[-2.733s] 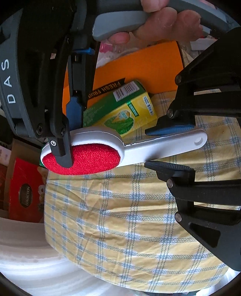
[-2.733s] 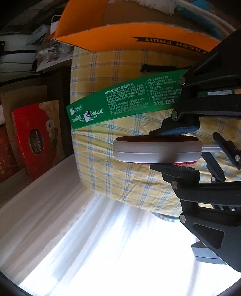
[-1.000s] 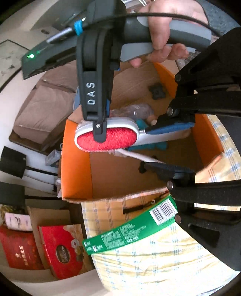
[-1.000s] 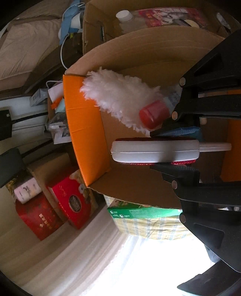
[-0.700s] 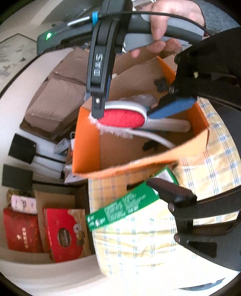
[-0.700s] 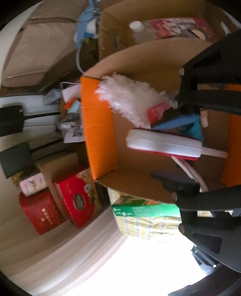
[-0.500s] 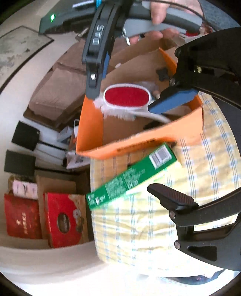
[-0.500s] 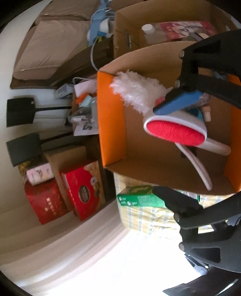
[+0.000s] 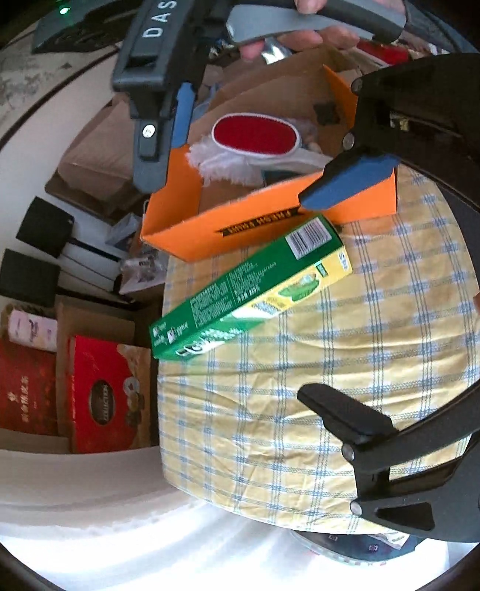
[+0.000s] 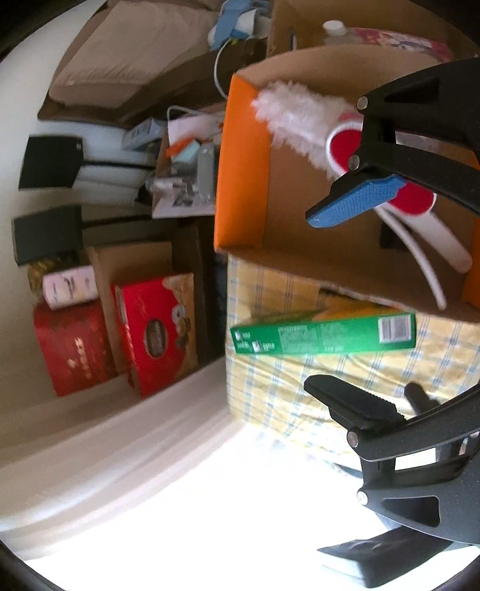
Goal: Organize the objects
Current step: 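Move both grippers back toward the green Darlie toothpaste box, then close the right gripper on the toothpaste box while the left gripper grips its end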
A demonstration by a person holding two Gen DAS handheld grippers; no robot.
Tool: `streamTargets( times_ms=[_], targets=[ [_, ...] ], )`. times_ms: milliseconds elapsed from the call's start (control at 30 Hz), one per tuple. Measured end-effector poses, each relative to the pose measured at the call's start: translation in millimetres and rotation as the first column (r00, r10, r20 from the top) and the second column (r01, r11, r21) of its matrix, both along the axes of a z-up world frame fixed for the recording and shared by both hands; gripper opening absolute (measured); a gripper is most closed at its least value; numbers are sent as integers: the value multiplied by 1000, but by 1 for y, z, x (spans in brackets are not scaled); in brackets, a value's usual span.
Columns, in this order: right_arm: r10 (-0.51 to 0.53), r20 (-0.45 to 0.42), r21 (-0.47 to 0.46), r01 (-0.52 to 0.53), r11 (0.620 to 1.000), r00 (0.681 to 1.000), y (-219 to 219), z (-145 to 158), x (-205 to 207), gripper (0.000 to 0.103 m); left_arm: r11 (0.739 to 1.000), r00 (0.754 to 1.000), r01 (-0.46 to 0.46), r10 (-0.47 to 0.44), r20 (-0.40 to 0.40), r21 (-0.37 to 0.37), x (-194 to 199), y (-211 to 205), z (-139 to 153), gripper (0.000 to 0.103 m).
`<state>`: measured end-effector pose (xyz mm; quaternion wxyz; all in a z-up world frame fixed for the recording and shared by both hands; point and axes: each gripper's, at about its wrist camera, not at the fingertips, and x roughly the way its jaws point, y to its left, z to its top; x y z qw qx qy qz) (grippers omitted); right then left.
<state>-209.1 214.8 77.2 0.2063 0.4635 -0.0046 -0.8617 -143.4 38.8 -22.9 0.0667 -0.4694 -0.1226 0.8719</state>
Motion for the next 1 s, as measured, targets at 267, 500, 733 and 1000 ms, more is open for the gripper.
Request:
streamTargets(
  times_ms=[267,500,733,1000],
  targets=[
    [64,51,34,-65,997,997,-44,-21,-22,84,1000,1000,-19,19,23,6,-5,-10,-11,97],
    [77,80,57,-81,995,994,-63,-39,-33,84,1000,999,-28,28,34,-3,-7,-17,-19,100],
    [82,109,79,-91,993,991,-77,-60,-45,84,999,998,-46,46,48,-6,-9,-27,-26,100],
    [70,156,104,-87,991,985,-88,-85,-61,84,998,996,-56,56,70,1,-13,-32,-33,100]
  ],
)
